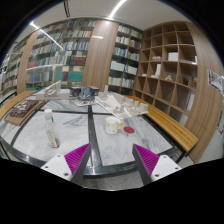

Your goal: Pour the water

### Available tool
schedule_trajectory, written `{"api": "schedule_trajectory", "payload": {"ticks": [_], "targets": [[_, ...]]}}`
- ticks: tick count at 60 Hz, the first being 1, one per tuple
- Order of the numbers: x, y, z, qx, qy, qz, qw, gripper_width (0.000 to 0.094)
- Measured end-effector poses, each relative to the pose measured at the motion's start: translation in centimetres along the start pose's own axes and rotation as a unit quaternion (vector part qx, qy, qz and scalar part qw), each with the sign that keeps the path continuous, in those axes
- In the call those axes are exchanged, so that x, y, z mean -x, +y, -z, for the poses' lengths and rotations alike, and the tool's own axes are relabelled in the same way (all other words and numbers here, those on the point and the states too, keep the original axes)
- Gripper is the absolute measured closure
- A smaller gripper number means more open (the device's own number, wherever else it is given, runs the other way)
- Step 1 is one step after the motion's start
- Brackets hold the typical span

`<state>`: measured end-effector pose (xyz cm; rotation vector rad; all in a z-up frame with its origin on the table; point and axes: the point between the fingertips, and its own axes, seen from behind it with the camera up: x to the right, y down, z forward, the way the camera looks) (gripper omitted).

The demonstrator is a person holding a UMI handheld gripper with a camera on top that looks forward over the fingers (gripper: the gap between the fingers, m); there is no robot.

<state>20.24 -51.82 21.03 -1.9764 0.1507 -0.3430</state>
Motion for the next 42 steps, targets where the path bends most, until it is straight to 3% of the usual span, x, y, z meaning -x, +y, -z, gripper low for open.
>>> {"api": "schedule_trajectory", "payload": {"ticks": [9,17,29,42], "targets": [[1.9,4.1,-0.4,0.011,-0.014,0.01,1.0,0.0081],[8.2,7.0,-0.7,0.016,-0.064,0.015,0.998,0.0082],[20.5,4.4,-4.2,-0.032,-0.151,0.009,0.988,0.0079],[28.6,0.2,-12.4,-0.07,-0.171,-0.011,0.983,0.0084]]}}
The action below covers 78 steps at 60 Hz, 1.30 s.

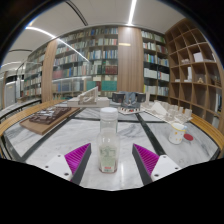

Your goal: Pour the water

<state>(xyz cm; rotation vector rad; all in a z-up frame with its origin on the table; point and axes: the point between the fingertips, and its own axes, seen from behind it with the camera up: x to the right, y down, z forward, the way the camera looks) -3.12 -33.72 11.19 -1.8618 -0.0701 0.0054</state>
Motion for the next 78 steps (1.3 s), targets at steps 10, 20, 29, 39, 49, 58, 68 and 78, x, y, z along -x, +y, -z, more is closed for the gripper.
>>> {"api": "schedule_trajectory", "payload": {"ticks": [10,20,29,39,49,58,68,78], "targets": [[1.1,1.4,-6.2,0.0,-0.002,0.002,1.0,0.0203],[1.3,2.1,-7.9,-0.019,-0.016,0.009,1.0,0.0446],[1.6,1.2,-7.9,-0.026,-0.039,-0.006,0.999,0.0538],[1.7,-5.1,-6.5,-0.062,-0.099,-0.084,0.99,0.054],[-1.0,-15.4,-5.7,-0.099,-0.205,-0.3,0.926,0.054],[-7.1,-22.7,-5.9,-0.119,-0.305,-0.523,0.787,0.0542],[-17.5,-22.9,-9.7,-0.132,-0.35,-0.715,0.59,0.0542],[-25.3,-17.0,-12.6,-0.128,-0.32,-0.824,0.45,0.0542]]}}
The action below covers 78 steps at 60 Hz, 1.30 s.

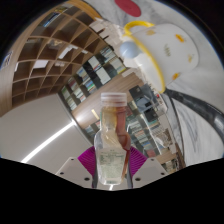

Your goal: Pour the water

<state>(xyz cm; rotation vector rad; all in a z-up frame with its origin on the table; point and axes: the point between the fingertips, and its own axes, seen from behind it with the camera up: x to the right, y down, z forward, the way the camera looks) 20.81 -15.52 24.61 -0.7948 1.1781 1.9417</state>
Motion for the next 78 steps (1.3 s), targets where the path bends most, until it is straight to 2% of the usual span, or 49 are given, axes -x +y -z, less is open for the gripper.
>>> {"api": "schedule_trajectory", "payload": {"ticks": [8,9,15,18,21,24,25,29,30,34,37,39,42,43,48,54,63,73,75,78], "targets": [[-1.7,-3.3,2.0,-0.033,0.012,-0.051,0.998,0.0542],[-2.4,-3.4,0.2,-0.035,0.015,-0.045,0.998,0.0542],[-1.7,-1.9,1.9,-0.017,0.03,-0.023,0.999,0.0542],[-1.3,-1.6,-0.3,-0.004,0.038,0.021,0.999,0.0543],[0.9,0.6,1.2,0.014,0.043,0.082,0.996,0.0543],[2.3,0.7,-1.1,0.03,0.053,0.177,0.982,0.0544],[3.7,2.0,0.7,0.035,0.053,0.208,0.976,0.0545],[7.1,1.2,-0.1,0.043,0.058,0.355,0.932,0.0545],[7.2,0.9,-2.1,0.039,0.063,0.397,0.915,0.0544],[10.9,-0.3,-3.3,0.025,0.067,0.546,0.835,0.0542],[14.7,-1.2,-1.2,0.016,0.069,0.634,0.77,0.0541],[14.4,-2.4,-3.1,0.007,0.077,0.684,0.726,0.0541],[16.4,-4.4,-2.2,0.001,0.092,0.738,0.668,0.0539],[15.3,-5.1,-3.7,-0.005,0.097,0.754,0.65,0.0541],[16.7,-9.6,-0.8,-0.01,0.136,0.817,0.56,0.054],[13.4,-16.4,0.1,-0.003,0.194,0.859,0.474,0.0541],[6.5,-24.5,3.7,0.04,0.293,0.859,0.418,0.054],[-0.1,-31.1,8.1,0.067,0.362,0.828,0.424,0.0534],[0.4,-30.8,7.8,0.052,0.334,0.834,0.437,0.0528],[0.3,-30.8,7.7,0.052,0.338,0.827,0.447,0.0532]]}}
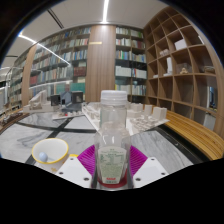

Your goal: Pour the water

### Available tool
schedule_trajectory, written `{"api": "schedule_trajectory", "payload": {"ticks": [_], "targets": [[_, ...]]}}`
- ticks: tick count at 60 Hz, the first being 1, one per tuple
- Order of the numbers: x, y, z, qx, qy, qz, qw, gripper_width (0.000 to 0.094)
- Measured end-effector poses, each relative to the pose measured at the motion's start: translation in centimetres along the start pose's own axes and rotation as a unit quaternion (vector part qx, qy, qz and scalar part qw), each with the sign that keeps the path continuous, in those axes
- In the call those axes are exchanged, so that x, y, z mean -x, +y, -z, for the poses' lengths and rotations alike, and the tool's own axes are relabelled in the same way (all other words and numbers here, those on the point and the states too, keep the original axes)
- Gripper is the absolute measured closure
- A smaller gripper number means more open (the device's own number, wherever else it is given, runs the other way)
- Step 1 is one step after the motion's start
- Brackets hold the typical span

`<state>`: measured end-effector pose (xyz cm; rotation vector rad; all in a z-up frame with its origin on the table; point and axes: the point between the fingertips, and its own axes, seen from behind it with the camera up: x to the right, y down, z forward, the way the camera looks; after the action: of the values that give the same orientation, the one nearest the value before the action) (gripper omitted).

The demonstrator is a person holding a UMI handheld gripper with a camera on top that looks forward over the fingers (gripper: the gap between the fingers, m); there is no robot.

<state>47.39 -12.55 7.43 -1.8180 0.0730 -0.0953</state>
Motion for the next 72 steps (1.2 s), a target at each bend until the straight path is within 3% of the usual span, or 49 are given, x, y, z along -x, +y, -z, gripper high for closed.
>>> {"api": "schedule_trajectory", "payload": {"ticks": [4,10,15,17,29,49,72], "targets": [[0.0,0.1,0.3,0.005,0.004,0.003,1.0,0.0496],[-0.3,0.5,0.5,0.03,0.014,0.008,0.999,0.036],[0.0,0.0,1.5,0.044,0.021,0.003,0.999,0.0059],[-0.2,-0.4,3.0,0.048,0.03,0.0,0.998,0.01],[0.3,-2.8,12.3,0.072,0.089,0.006,0.993,0.0077],[8.6,-4.3,32.5,0.111,0.102,0.002,0.989,0.008],[11.8,-6.0,40.5,0.096,0.119,0.011,0.988,0.0081]]}}
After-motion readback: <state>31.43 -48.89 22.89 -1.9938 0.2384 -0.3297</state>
